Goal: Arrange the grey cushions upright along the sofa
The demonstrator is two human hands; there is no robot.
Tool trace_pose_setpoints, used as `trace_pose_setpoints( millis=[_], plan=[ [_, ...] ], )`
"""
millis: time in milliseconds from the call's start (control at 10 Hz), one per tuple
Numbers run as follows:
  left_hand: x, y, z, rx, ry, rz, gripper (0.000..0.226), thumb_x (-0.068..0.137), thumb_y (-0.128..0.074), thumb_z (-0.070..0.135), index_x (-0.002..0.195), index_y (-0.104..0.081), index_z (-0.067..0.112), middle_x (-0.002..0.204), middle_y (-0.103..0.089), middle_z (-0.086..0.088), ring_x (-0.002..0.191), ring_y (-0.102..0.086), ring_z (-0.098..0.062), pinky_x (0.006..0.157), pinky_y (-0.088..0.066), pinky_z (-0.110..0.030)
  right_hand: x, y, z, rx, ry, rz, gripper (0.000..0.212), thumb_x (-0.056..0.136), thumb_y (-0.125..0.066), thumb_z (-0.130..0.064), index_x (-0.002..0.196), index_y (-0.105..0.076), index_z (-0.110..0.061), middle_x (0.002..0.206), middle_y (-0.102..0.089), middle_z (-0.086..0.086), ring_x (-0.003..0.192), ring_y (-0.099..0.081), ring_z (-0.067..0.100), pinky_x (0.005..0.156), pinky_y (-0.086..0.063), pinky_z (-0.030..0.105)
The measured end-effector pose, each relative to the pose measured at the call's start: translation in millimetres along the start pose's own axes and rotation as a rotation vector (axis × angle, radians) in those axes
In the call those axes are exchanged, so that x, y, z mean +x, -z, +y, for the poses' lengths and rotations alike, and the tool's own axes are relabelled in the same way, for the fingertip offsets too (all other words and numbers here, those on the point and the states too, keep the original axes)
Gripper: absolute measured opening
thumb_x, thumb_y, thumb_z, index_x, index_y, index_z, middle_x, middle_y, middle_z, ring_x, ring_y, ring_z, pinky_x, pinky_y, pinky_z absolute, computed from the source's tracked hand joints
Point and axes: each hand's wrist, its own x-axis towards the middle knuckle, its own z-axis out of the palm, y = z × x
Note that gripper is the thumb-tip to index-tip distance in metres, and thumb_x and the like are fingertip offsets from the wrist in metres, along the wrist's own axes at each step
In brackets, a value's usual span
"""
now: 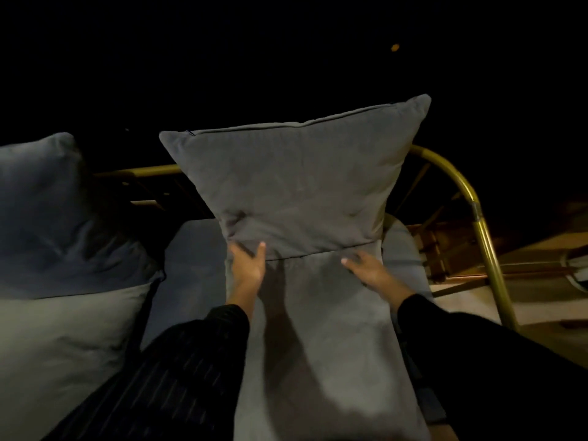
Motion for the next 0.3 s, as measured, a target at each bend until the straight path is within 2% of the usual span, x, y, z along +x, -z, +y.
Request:
trace_pose_setpoints(
  millis=[100, 200, 300],
  plan=[
    [-48.0, -27.7, -18.2, 0.252, 0.003, -0.258, 0.06, 0.092, -0.063, 0.03, 0.142, -0.045, 0.001, 0.144, -0.053, -0.021, 0.134, -0.05, -0.035, 0.109, -0.038, -0.036, -35.7, -30.3, 17.6, -0.159, 0.102, -0.016, 0.07, 0.089, -0.064, -0.036, 0.147, -0.038, -0.007, 0.157, -0.034, 0.014, 0.145, -0.031, 0.028, 0.119, -0.026, 0.035],
    [-86.9, -49.1, -35.5, 0.601, -0.164, -0.415, 0.07, 0.09, -0.063, 0.032, 0.148, -0.036, 0.006, 0.154, -0.038, -0.017, 0.143, -0.036, -0.035, 0.118, -0.027, -0.036, -75.3, -39.4, 39.1, -0.299, 0.168, -0.088, 0.079, 0.088, -0.066, -0.03, 0.153, -0.027, -0.008, 0.163, -0.02, 0.012, 0.15, -0.021, 0.025, 0.121, -0.019, 0.032],
    [-111.6, -56.2, -25.0, 0.724, -0.202, -0.494, 0.068, 0.089, -0.063, 0.033, 0.147, -0.04, 0.006, 0.153, -0.041, -0.018, 0.141, -0.039, -0.035, 0.117, -0.031, -0.038, -106.8, -23.9, 61.6, -0.147, 0.1, -0.161, 0.083, 0.083, -0.072, -0.025, 0.152, -0.029, -0.009, 0.158, -0.03, 0.013, 0.145, -0.033, 0.028, 0.116, -0.032, 0.036]
  ],
)
